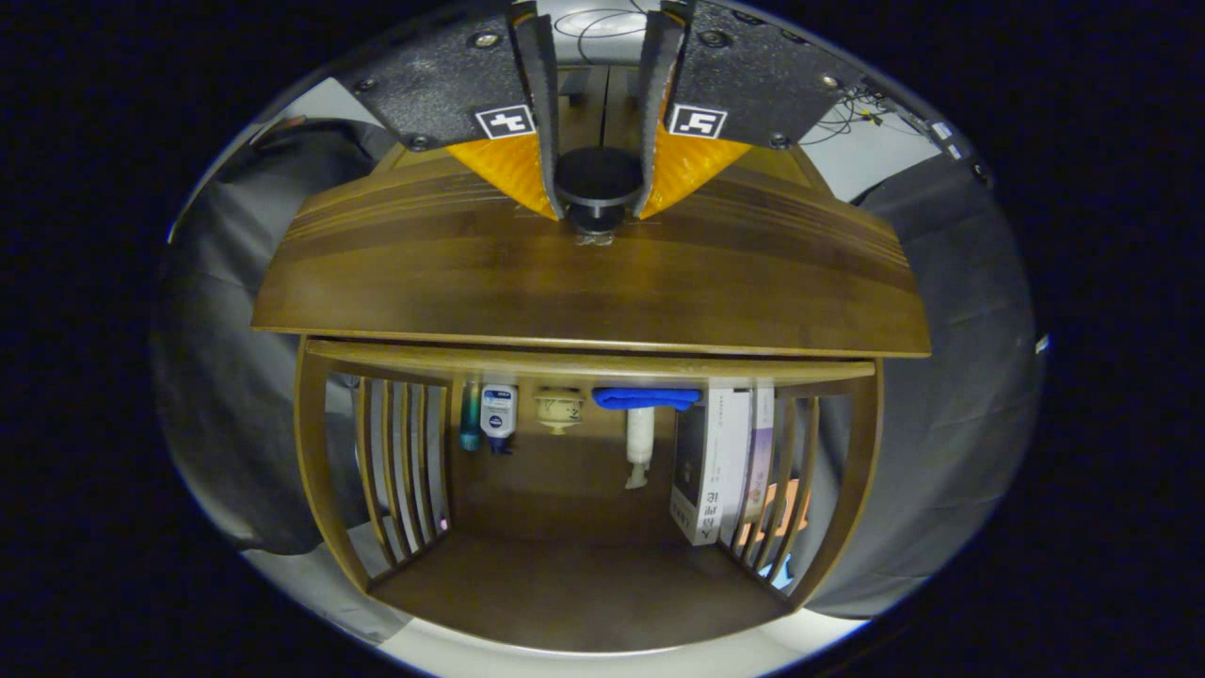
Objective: Pull open the drawer, take out the items inside it, and place them on the countertop above the cabinet.
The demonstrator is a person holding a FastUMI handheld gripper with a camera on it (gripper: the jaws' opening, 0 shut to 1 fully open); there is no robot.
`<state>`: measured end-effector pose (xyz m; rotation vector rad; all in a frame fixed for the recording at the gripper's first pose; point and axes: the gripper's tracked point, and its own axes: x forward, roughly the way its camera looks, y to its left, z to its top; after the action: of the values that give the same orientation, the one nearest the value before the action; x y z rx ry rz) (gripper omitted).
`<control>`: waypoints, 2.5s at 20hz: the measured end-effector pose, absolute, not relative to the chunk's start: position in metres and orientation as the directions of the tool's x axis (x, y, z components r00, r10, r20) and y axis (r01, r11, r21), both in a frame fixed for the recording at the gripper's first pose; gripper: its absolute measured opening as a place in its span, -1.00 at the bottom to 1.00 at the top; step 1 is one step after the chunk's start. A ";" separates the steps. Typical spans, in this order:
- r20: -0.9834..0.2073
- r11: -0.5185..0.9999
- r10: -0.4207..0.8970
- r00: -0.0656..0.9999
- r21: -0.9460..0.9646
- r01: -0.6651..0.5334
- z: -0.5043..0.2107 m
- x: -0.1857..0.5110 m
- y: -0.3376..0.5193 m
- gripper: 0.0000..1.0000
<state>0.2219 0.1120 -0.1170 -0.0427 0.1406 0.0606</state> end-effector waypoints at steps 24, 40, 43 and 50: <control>-0.166 0.995 0.087 0.982 -0.038 -0.095 -0.139 0.116 0.111 -0.24; -0.016 1.000 0.023 1.000 0.008 -0.023 -0.044 0.092 0.057 1.00; 0.033 0.999 0.019 0.999 0.035 -0.020 0.010 0.103 0.041 1.00; -0.061 0.996 0.085 0.995 0.040 -0.082 0.099 0.180 0.062 1.00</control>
<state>0.1798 0.0621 0.0992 0.0372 0.0625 0.0836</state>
